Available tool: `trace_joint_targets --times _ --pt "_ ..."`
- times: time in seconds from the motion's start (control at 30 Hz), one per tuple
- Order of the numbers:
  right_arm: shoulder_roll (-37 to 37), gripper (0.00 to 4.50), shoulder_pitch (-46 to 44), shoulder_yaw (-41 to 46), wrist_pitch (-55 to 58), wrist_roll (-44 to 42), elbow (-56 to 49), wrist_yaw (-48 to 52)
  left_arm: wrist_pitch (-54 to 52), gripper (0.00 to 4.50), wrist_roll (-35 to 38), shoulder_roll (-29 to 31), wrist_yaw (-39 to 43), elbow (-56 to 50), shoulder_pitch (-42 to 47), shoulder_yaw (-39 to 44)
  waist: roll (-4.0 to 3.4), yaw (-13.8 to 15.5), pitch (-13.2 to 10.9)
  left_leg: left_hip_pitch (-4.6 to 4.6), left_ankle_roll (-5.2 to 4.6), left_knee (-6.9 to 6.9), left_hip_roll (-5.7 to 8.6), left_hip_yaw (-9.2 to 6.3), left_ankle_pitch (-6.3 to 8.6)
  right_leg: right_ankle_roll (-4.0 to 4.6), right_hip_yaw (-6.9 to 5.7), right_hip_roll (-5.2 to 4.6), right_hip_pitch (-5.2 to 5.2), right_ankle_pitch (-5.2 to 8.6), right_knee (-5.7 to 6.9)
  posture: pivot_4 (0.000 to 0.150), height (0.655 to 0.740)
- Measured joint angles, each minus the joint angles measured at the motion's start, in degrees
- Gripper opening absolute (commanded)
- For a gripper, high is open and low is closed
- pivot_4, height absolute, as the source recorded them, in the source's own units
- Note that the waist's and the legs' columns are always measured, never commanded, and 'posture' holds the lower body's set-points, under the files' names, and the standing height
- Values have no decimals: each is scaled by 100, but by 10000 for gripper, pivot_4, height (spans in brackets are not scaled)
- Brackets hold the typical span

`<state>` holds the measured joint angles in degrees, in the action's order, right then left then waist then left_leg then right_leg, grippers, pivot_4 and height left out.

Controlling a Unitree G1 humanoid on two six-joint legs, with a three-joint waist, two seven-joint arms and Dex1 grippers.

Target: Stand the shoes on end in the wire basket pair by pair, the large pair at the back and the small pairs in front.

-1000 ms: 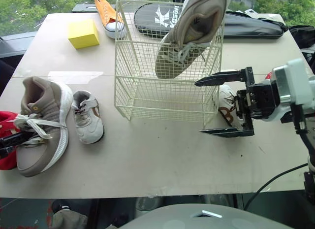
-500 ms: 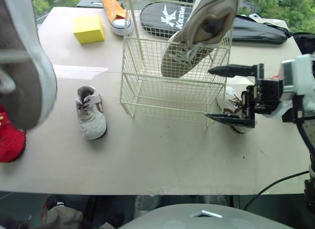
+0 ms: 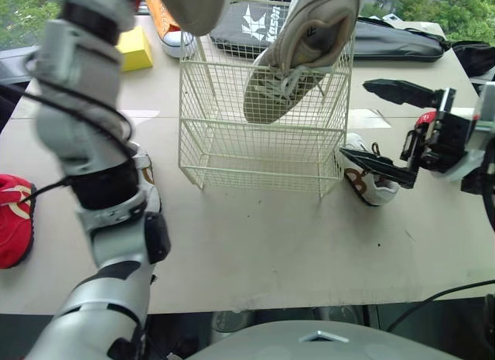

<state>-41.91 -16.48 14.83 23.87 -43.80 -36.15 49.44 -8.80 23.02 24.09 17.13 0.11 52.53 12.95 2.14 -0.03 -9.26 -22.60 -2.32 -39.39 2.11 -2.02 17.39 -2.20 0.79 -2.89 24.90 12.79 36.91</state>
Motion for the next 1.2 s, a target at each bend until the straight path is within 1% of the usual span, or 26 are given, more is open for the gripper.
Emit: trace_joint_targets --times 0.07,0.1,0.17,0.23,0.3,0.4,0.43,0.47,0.5,0.53,0.57,0.6,0.63,0.67,0.7,0.77,0.83,0.9,0.93,1.0,1.1,1.17,1.2 --pt "-70 45000 177 190 86 -66 -244 -205 1121 3228 -807 -158 -35 744 70 -382 0 20 0 -1 -1 -2 0 1 0 -1 0 -1 0 0 1 1500 7400" --pt "-94 45000 244 269 103 -93 -345 -290 1514 3228 -1079 -227 -68 1000 75 -496 0 32 0 -2 -1 -3 0 1 0 -1 2 -2 0 -1 2 1500 7400" --pt "-159 45000 429 462 167 -179 -596 -493 2311 3228 -1534 -484 -196 1550 69 -687 1 75 0 -3 -1 -5 1 1 0 -2 7 -3 0 -1 1 1500 7400" --pt "-176 45000 553 565 220 -243 -738 -620 2724 3228 -1702 -647 -240 1858 34 -730 1 84 0 -5 -2 -5 1 0 0 -2 8 -4 0 -1 1 1500 7400" --pt "-196 45000 710 650 231 -288 -850 -753 3038 3228 -1798 -853 -329 1980 -99 -744 1 90 2 -5 -2 -7 1 0 0 -3 9 -6 -1 -1 2 1500 7400" --pt "-215 45000 850 666 235 -329 -932 -891 3215 3228 -1950 -1021 -435 1934 -395 -837 -59 112 45 21 -6 -9 11 0 0 -11 11 -13 -31 -5 2 1500 7400" --pt "-217 45000 892 672 236 -348 -978 -941 3190 3228 -1961 -1043 -434 1838 -633 -861 -88 109 61 54 -7 -4 13 6 1 -15 12 -14 -57 -7 3 1500 7400" --pt "-218 45000 909 678 236 -352 -996 -960 3149 3228 -1956 -1051 -423 1808 -715 -860 -100 103 67 86 -11 4 13 8 3 -15 14 -14 -90 -7 2 1500 7400" --pt "-231 45000 926 692 235 -375 -1022 -983 3049 8144 -1939 -1023 -381 1624 -889 -861 -119 89 78 109 -25 7 11 2 11 -16 13 -12 -119 -6 -7 1500 7400" --pt "-273 45000 967 730 232 -396 -1034 -990 2951 13266 -1881 -1016 -341 1373 -1117 -855 -127 69 83 141 -43 16 9 13 22 -16 15 -8 -141 -6 -7 1500 7400" --pt "-291 45000 1030 786 232 -397 -1024 -993 2821 16447 -1796 -1027 -315 1145 -1389 -846 -130 60 84 169 -45 22 5 18 23 -16 19 -7 -162 -4 -6 1500 7400" --pt "-291 45000 1048 803 232 -401 -1019 -993 2702 21238 -1765 -1047 -312 1036 -1573 -857 -129 58 84 177 -46 20 -2 18 23 -16 18 -1 -169 -4 -6 1500 7400" --pt "-292 45000 1050 806 230 -409 -1016 -991 2537 23563 -1717 -1088 -321 936 -1762 -856 -122 58 80 175 -46 19 -6 18 24 -16 18 4 -168 -5 -6 1500 7400" --pt "-296 45000 1052 806 230 -420 -1008 -990 2364 29745 -1690 -1101 -330 791 -1895 -859 -117 68 77 174 -45 11 -9 13 23 -16 14 10 -168 -5 -4 1500 7400" --pt "-297 45000 1038 805 228 -437 -1006 -987 2214 31174 -1653 -1087 -342 728 -1904 -845 -117 75 78 174 -45 9 -10 12 23 -16 12 12 -168 -5 -3 1500 7400" --pt "-309 45000 1022 803 227 -458 -997 -977 1931 31174 -1585 -1064 -386 435 -2028 -812 -117 43 78 174 -40 9 -12 18 21 -15 20 16 -167 -5 -5 1500 7400" --pt "-364 45000 918 775 220 -465 -851 -900 1222 31174 -1162 -863 -304 -480 -2505 -635 -117 -72 79 173 -26 19 -16 18 15 -14 46 26 -157 -4 -14 1500 7400" --pt "-372 45000 898 726 219 -441 -729 -841 681 31174 -766 -707 -192 -957 -2753 -450 -119 -93 79 171 -27 26 -15 18 17 -14 72 36 -141 -4 -15 1500 7400" --pt "-374 45000 893 713 218 -438 -719 -834 585 31174 -677 -679 -171 -1037 -2829 -423 -119 -100 79 171 -27 28 -15 18 17 -14 76 39 -139 -4 -15 1500 7400" --pt "-380 45000 819 595 217 -382 -587 -813 -99 31174 -53 -527 -16 -1575 -3211 -225 -116 -79 77 166 -26 24 -16 10 18 -14 82 34 -138 -4 -12 1500 7400" --pt "-380 45000 603 415 218 -240 -495 -857 -750 31174 520 -321 74 -1786 -3382 27 -106 -39 69 165 -38 18 -15 5 24 -14 78 32 -139 -6 -9 1500 7400" --pt "-338 45000 225 234 250 -262 -406 -958 -1200 31174 1189 -201 199 -2075 -3455 278 -98 -33 64 163 -31 13 -13 3 20 -14 70 31 -139 -6 -9 1500 7400" --pt "-316 42411 111 190 259 -292 -381 -986 -1272 31604 1339 -166 244 -2134 -3462 314 -98 -34 65 163 -27 12 -13 3 18 -14 69 31 -139 -6 -10 1500 7400"
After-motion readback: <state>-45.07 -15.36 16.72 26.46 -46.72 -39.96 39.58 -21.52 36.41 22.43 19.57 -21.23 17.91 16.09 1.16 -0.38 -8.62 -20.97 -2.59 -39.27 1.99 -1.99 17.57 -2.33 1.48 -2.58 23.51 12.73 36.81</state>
